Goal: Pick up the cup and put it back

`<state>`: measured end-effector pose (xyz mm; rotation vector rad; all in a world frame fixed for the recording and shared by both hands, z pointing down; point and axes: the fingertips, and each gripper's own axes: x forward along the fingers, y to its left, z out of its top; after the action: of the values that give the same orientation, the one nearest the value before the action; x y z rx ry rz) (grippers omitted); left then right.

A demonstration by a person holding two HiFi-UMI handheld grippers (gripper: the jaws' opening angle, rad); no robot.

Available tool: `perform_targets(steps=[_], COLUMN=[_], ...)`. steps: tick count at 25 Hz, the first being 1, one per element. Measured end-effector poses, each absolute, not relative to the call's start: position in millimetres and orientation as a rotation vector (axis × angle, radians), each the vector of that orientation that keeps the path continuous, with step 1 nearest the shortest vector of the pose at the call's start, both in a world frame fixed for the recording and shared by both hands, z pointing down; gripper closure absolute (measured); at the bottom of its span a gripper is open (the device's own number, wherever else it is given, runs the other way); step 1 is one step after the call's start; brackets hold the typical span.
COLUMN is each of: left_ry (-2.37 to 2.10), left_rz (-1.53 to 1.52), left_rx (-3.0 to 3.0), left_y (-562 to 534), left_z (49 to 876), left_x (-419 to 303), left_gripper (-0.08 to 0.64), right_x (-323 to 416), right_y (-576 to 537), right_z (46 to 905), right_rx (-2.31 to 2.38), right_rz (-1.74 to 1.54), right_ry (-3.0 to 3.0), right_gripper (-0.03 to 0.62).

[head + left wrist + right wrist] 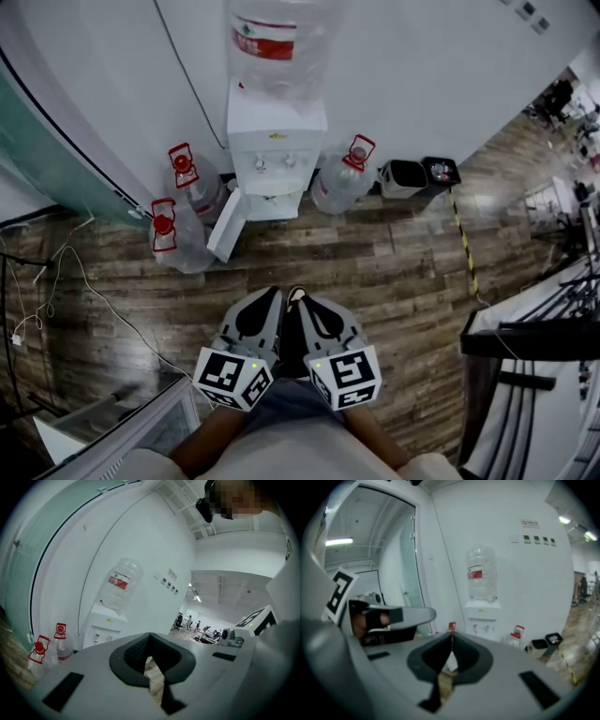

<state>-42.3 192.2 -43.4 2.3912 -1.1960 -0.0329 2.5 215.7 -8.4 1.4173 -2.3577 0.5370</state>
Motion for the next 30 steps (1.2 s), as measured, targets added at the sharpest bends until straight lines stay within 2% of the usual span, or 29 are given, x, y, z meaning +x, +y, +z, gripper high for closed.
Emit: perform_targets(steps=[17,30], left_ry=[-1.295,-1.277], left_rz=[0.049,0.007], left_rx=[2.361,2.379], left_y=[38,5], left_z=[-35,-34], left_x=[2,-2], left_gripper=[0.552,0.552], right_x=[53,42], right_y=[54,20], right_z=[-4,-5], right_rx=[1.365,1.364], right_rz=[0.561,0.541], right_ry=[-2.428,-2.423], right_gripper=[0.569,0.569])
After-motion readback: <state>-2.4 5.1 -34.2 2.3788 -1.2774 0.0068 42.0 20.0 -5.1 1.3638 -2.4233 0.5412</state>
